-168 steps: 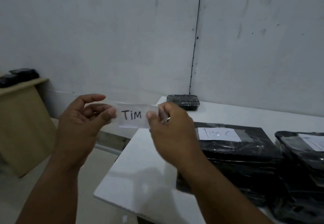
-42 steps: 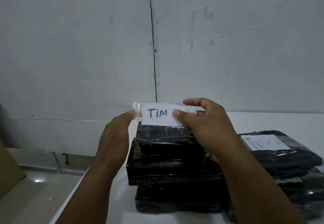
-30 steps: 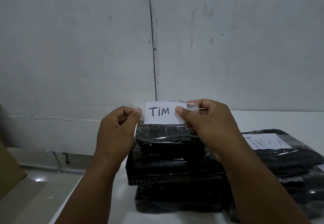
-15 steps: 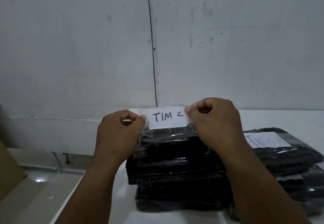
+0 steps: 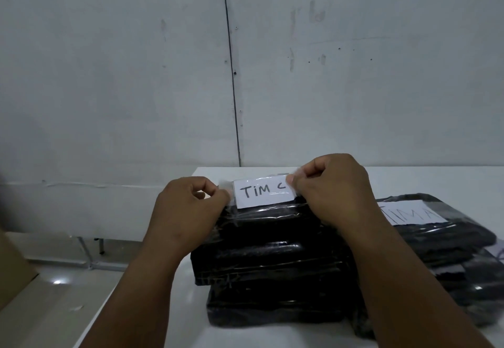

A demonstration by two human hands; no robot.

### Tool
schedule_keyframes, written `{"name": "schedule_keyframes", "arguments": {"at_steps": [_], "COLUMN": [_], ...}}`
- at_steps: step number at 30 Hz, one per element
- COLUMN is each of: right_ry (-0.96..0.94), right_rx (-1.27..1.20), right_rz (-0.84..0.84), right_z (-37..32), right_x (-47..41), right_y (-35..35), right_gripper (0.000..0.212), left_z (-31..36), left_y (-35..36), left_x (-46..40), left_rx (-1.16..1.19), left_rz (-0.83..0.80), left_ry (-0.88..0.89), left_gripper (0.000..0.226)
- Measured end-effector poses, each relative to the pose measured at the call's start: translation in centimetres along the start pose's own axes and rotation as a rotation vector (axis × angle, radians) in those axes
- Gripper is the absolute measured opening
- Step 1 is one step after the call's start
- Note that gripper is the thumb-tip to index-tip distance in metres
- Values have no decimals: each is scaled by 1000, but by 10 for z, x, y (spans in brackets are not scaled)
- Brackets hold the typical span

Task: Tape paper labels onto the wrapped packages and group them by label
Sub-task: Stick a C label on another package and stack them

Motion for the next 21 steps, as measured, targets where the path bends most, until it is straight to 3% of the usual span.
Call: {"name": "schedule_keyframes", "arguments": {"at_steps": [21], "right_ry": [-37], "right_rx": [48], "right_rz": [15], "right_z": [9], "right_x": [4], "right_y": [6], "right_gripper": [17], "left_z": [2], "left_y": [13], "left_x": [1], "left_rx": [-137], "left_rz": [-75], "left_ry": [96], "left_gripper": [34]}}
Point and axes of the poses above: each hand's wrist, its own x-axis away from the middle knuckle, its own y-axis out of the palm, z = x × y, the point moved 6 cm from there along -x, towards the middle knuckle, and after that the axes turned 2 degrees about z, right-handed, at the moved point
